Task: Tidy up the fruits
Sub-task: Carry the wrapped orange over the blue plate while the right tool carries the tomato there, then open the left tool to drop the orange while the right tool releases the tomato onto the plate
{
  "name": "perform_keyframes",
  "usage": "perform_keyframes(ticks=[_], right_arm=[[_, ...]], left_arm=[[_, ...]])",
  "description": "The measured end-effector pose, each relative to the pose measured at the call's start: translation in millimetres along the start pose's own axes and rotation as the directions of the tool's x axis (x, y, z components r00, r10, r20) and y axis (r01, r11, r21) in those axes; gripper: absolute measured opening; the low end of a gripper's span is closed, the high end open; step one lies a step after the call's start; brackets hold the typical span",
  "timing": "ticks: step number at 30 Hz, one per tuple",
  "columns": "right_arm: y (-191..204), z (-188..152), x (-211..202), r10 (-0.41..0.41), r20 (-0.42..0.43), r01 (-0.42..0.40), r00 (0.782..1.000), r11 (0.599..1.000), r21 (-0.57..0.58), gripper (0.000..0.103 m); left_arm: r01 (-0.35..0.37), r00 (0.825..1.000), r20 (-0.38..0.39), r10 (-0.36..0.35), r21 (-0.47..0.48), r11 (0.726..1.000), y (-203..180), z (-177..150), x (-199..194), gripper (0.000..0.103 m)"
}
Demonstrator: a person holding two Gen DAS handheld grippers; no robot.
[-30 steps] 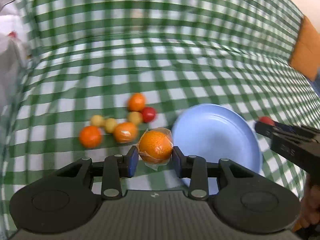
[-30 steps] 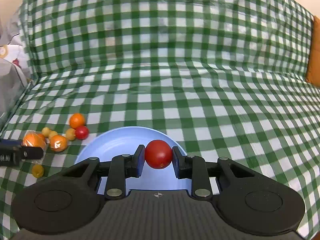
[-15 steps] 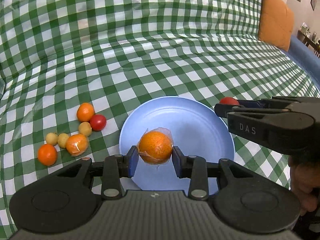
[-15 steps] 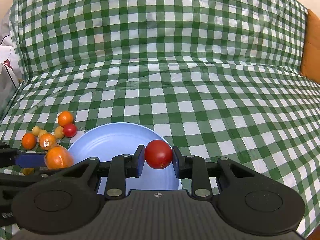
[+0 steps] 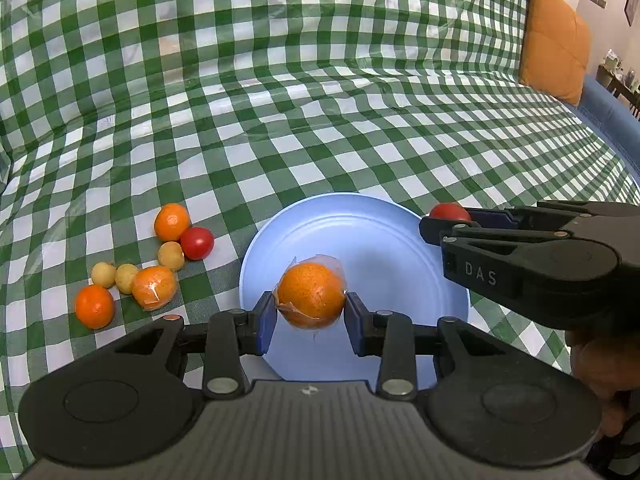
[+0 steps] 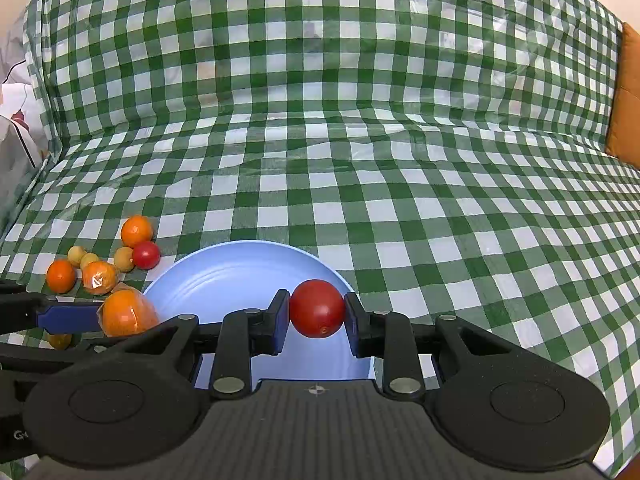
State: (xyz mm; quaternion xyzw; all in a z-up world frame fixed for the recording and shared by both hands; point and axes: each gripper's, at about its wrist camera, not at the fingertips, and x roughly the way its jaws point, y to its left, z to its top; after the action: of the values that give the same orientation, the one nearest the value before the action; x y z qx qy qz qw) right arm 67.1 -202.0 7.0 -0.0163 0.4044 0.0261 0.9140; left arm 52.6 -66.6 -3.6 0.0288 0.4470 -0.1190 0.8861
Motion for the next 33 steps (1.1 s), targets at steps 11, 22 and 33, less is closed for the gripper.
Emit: perform_keyframes(ticks=[11,22,33], right_arm=[[2.6,-2.8,2.8,0.003,0.001,-0.003,1.0,1.0,-0.005,0.03],[2.5,-4.2,3.6,0.003,0.006,-0.003,1.0,1.0,-0.002,0.03],[5.6,-5.7,3.7,-0.008,0.015,0.008,1.0,1.0,-0.002,0.041]], left_arm=[[0.004,1.0,0.002,-0.004,-0.002,1.0,-0.2,0.0,0.5,0.041],[0.006,1.0,0.006,-0.006,-0.004,1.0,-1.7,0.3,0.4,0.041],[0.014,1.0,0.024,-0.014,-0.003,1.0,-2.8,0.9,-2.0,0.042]])
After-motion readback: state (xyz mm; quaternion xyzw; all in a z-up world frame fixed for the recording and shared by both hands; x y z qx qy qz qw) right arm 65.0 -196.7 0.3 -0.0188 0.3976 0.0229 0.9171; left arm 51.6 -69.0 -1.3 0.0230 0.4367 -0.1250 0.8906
